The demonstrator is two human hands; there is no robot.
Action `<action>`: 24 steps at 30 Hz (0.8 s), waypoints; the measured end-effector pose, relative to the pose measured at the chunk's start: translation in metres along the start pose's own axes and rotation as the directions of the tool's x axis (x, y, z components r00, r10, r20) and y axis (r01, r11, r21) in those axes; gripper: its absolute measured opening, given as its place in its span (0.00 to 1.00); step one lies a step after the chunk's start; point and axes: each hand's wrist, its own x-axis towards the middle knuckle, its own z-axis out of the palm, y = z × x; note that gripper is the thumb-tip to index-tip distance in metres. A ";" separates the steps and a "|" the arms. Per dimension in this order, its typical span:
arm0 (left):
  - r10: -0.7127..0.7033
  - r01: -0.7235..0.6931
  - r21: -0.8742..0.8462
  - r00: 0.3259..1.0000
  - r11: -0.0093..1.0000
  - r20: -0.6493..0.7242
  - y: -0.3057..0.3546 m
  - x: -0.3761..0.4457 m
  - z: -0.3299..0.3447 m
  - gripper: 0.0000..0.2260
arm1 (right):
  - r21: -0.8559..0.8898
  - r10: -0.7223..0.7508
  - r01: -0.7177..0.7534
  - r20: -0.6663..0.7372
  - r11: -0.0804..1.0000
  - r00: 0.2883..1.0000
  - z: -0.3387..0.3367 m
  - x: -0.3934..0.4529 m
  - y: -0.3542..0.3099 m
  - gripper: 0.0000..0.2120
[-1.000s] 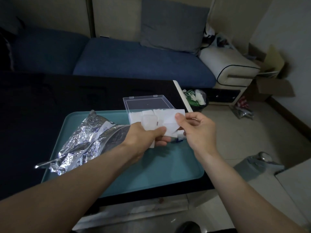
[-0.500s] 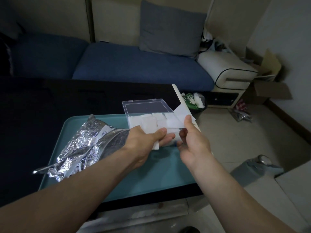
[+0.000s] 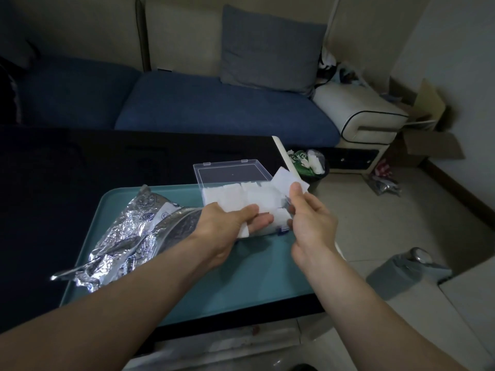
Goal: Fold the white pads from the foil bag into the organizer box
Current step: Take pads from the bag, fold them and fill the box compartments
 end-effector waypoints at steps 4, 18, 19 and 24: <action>-0.019 0.018 0.036 0.999 0.999 0.039 0.002 0.001 -0.002 0.08 | -0.092 0.068 -0.046 0.245 0.995 0.967 -0.011 0.008 -0.015 0.11; -0.336 0.287 0.215 0.910 0.933 0.244 0.015 -0.004 -0.005 0.19 | -0.159 0.114 -0.055 0.390 0.986 0.914 -0.030 0.028 -0.018 0.27; -0.381 0.338 0.191 0.884 0.921 0.272 0.016 -0.005 -0.006 0.21 | -0.227 0.110 0.003 0.483 0.974 0.869 -0.034 0.026 -0.022 0.28; -0.462 0.348 0.326 0.790 0.879 0.403 0.013 -0.006 -0.006 0.19 | -0.396 0.090 0.284 0.704 0.873 0.704 -0.030 0.012 -0.019 0.24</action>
